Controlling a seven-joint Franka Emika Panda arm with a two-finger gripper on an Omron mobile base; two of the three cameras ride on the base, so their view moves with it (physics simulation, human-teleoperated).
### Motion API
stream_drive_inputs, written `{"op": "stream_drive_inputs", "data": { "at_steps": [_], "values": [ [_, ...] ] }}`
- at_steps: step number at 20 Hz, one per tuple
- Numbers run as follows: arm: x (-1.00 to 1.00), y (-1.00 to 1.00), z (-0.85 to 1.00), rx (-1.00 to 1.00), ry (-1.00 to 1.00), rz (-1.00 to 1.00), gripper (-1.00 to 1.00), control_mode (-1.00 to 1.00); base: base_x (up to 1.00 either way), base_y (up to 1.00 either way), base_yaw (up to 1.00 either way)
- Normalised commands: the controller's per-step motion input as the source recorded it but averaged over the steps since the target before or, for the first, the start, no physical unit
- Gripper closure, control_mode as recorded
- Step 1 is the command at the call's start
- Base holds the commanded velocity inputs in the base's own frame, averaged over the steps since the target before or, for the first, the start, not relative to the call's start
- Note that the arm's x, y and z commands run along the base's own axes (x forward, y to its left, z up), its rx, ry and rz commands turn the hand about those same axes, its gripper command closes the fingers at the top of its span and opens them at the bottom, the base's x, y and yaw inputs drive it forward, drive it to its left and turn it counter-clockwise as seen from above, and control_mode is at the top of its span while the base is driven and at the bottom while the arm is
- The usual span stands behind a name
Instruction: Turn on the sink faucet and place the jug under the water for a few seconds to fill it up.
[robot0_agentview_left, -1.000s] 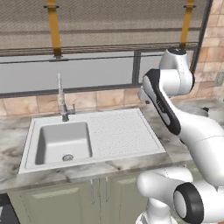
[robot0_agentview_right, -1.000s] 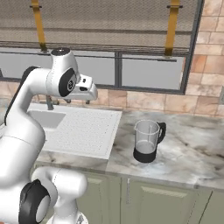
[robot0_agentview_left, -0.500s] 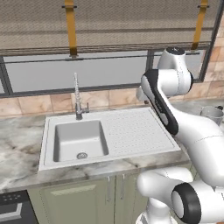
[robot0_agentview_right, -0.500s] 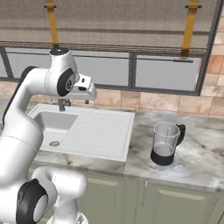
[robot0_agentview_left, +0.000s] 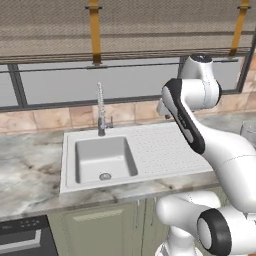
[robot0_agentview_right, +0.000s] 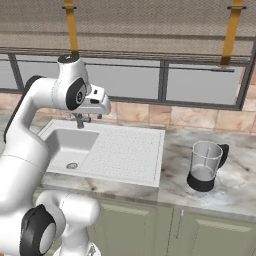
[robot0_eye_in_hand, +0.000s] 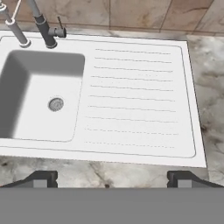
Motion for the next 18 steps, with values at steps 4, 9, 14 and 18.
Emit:
{"op": "stream_drive_inputs", "data": {
  "at_steps": [4,9,14,18],
  "values": [
    [0.0,0.0,0.0,0.0,0.0,0.0,-1.0,1.0,0.17,0.38,0.0],
    [0.0,0.0,0.0,0.0,0.0,0.0,-1.0,1.0,0.17,0.36,0.0],
    [0.0,0.0,0.0,0.0,0.0,0.0,-1.0,1.0,0.15,0.31,0.0],
    [0.07,0.0,-0.08,0.0,-0.04,0.0,-1.0,-1.0,0.14,0.04,0.0]
  ]
}}
